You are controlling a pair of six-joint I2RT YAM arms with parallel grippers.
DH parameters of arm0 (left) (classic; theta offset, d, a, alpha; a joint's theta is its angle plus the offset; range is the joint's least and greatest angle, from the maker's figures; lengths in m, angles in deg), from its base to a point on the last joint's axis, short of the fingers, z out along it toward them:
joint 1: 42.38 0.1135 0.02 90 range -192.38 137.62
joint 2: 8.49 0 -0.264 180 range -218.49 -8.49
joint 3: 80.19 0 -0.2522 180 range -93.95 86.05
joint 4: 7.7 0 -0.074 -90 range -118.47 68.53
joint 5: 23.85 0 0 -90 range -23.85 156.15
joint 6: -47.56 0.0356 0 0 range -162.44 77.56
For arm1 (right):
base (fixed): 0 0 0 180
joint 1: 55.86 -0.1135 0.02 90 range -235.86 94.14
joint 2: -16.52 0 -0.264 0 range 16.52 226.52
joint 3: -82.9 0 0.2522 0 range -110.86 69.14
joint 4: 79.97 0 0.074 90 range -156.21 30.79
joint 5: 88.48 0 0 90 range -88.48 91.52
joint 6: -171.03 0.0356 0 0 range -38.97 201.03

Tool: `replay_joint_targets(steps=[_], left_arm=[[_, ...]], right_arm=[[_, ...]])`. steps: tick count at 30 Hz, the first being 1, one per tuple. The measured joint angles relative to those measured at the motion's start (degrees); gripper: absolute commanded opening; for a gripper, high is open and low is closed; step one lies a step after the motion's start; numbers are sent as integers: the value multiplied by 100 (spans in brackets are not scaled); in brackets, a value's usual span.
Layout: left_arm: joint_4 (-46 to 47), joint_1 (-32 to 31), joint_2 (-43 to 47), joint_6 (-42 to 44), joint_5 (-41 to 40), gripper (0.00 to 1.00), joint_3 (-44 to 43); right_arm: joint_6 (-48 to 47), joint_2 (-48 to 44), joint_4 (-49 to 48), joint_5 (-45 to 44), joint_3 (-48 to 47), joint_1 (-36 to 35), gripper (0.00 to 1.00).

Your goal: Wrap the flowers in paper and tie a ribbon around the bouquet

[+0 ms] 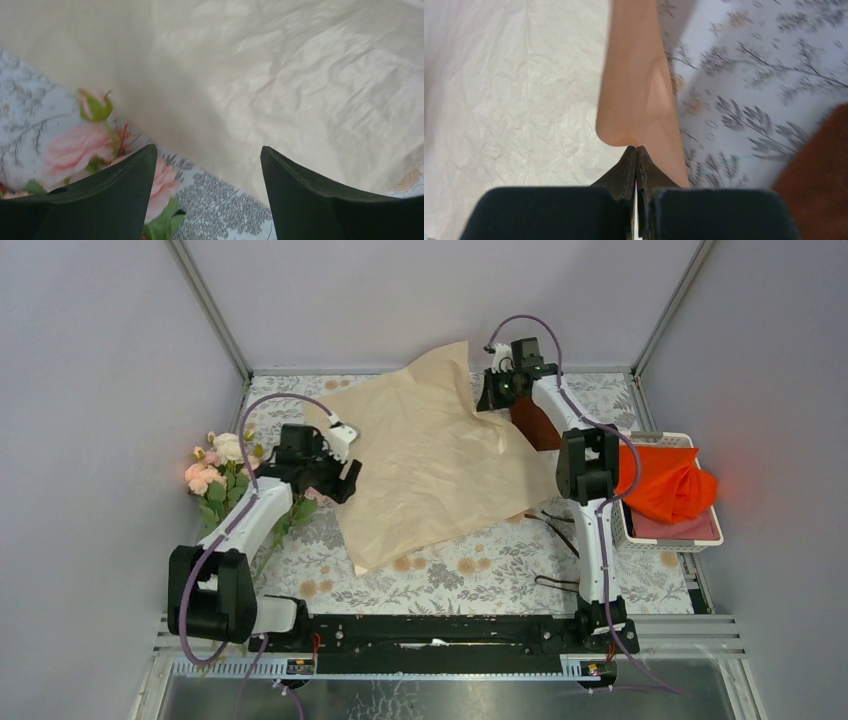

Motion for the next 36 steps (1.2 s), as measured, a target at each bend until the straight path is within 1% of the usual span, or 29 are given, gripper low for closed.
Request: replay_joint_targets(steps=[2, 4, 5, 6, 8, 10, 11, 12, 15, 18, 21, 24, 27, 29, 30, 31, 32, 33, 34, 36], left_arm=[[249, -415, -105, 125, -197, 81, 59], [535, -833, -343, 299, -490, 77, 173], [640, -997, -492, 372, -610, 75, 236], [721, -1165, -658, 448, -737, 74, 313], [802, -1405, -911, 564, -922, 72, 487], [831, -1578, -1036, 640, -1049, 72, 682], [890, -1672, -1036, 693, -1080, 72, 758], [999, -1762, -992, 719, -1165, 71, 804], [1228, -2072, -938, 824, -1296, 70, 955], [1360, -2284, -903, 892, -1379, 70, 1025], [1388, -2310, -872, 909, -1421, 69, 1058], [1416, -2315, -844, 929, -1429, 69, 1095], [1515, -2319, -787, 973, -1504, 69, 1187], [1580, -2326, -745, 994, -1554, 69, 1248], [1593, -2326, -734, 1012, -1578, 69, 1261], [1600, -2330, -726, 1036, -1600, 69, 1270], [1602, -2330, -721, 1040, -1611, 69, 1272], [1609, -2330, -719, 1045, -1615, 69, 1279], [1622, -2328, -708, 1051, -1617, 69, 1294], [1639, -2310, -680, 1073, -1631, 69, 1325]], right_arm=[[92, 35, -162, -2, -26, -125, 1], [243, 48, -326, -7, -33, -212, 7], [328, 59, -396, -7, -39, -256, 11], [411, 81, -446, -15, -57, -286, 18], [557, 136, -514, -116, -90, -310, 36], [658, 190, -507, -306, -90, -295, 43], [702, 223, -496, -433, -90, -278, 48], [761, 251, -470, -533, -87, -249, 51], [1019, 291, -448, -599, -35, -98, 54], [1300, 291, -444, -529, 63, 212, 54], [1467, 339, -433, -367, 101, 544, 54], [1563, 452, -428, -72, 101, 813, 59], [1613, 505, -442, 332, 98, 859, 60], [1620, 492, -439, 540, 101, 813, 58], [1624, 470, -444, 592, 125, 787, 53], [1633, 435, -444, 623, 157, 761, 42], [1646, 376, -444, 623, 214, 737, 29], [1683, 299, -444, 612, 273, 715, 13], [1687, 236, -452, 592, 306, 702, 2], [1792, 70, -538, 439, 426, 664, 0]])
